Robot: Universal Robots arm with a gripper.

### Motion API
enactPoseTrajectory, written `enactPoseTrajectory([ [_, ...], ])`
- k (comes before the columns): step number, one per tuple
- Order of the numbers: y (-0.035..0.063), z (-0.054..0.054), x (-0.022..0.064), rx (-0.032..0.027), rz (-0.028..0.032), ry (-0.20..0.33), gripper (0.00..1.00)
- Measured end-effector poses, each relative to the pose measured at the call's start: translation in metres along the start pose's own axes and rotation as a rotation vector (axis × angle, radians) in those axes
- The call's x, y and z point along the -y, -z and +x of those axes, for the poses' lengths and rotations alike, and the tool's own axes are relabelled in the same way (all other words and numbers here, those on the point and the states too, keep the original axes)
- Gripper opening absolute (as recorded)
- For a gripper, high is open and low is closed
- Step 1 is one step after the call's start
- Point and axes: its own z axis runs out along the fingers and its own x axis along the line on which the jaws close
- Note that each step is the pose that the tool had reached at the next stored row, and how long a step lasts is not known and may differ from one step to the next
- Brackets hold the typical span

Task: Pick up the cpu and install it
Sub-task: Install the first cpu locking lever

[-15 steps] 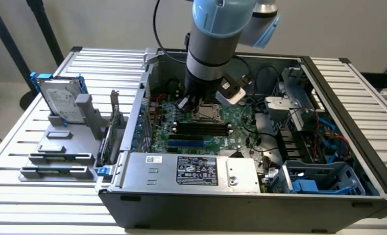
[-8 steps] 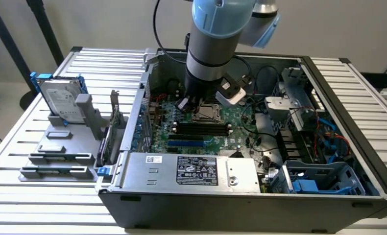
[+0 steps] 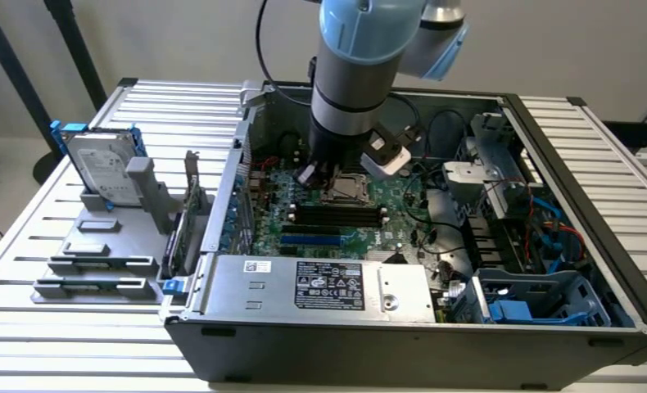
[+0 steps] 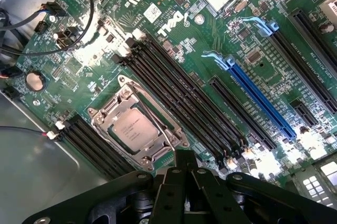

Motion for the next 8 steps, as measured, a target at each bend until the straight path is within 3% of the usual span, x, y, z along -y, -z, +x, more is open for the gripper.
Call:
enactPoseTrajectory([
  [4, -0.0045, -0.0008, -0.0011, 0.0029, -0.0105, 0.001, 0.11],
  [8, -0.0092, -0.0026, -0.0006, 0.0057, -0.0139, 0.001, 0.11],
])
